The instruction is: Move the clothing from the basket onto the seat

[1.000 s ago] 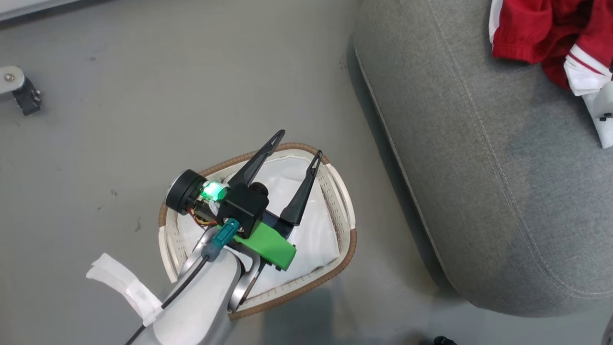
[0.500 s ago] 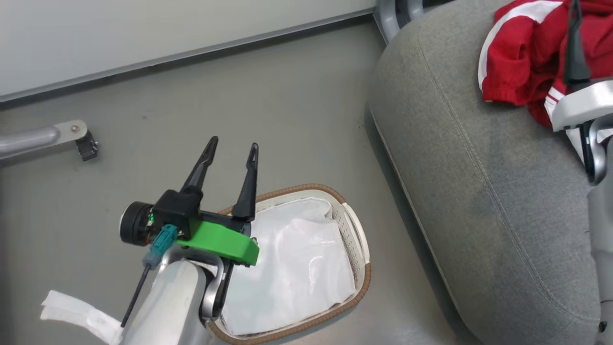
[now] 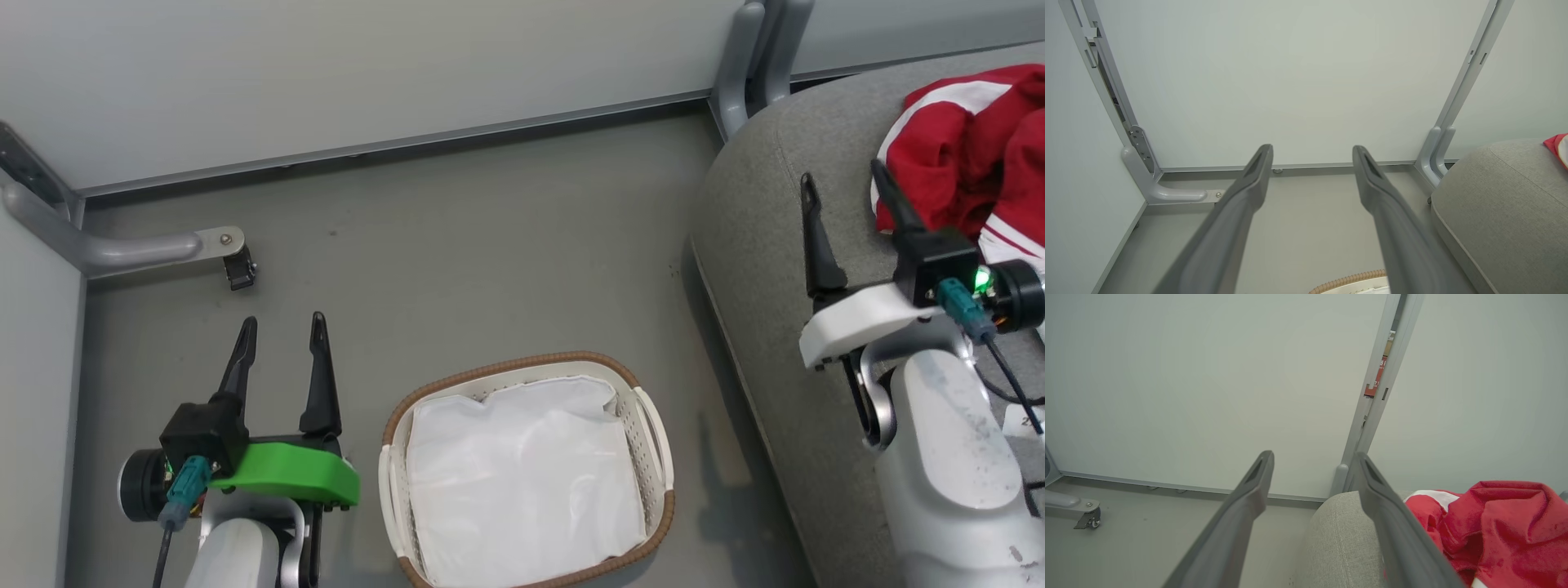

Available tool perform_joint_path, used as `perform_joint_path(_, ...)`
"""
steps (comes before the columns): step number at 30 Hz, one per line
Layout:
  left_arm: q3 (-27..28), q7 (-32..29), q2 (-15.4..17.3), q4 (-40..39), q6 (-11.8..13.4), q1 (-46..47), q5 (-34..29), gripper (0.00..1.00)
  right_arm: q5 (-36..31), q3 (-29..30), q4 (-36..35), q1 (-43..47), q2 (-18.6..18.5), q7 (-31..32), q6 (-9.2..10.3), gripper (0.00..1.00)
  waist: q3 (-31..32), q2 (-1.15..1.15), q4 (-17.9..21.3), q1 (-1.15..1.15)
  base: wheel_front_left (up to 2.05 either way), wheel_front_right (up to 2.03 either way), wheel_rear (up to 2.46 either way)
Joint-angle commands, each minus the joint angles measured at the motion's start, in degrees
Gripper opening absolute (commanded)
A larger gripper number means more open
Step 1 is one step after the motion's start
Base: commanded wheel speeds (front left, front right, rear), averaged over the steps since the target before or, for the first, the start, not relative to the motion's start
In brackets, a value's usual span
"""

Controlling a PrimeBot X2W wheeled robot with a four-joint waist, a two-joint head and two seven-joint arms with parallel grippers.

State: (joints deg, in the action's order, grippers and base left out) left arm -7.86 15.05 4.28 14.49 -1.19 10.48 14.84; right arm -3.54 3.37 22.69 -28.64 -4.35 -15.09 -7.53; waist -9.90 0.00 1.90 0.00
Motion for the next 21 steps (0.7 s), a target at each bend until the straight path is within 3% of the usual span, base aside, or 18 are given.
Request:
perform_joint_path(1,0.46,0.19,-0.34,0.2,-0.42,-1.16,-0.19,1.0,0.66,-0.14,-0.58,1.89,0.31,-0.1,0.08,1.0,0.79,0.0,-0.59,0.0,0.0,0.0,0.0)
perform_joint_path(16,2.79,0.19,-1.37,2.81,-2.78,-7.77,2.58,1.0,9.23,-4.29,-4.28,15.85,1.33,-0.1,0.08,1.0,5.38,0.0,-1.14,0.0,0.0,0.0,0.0)
perform_joint_path(21,1.99,0.19,-1.39,2.83,-2.47,-8.95,4.03,1.0,10.23,-4.31,-5.01,18.79,1.35,-0.1,0.08,1.0,6.51,0.0,-0.93,0.0,0.0,0.0,0.0)
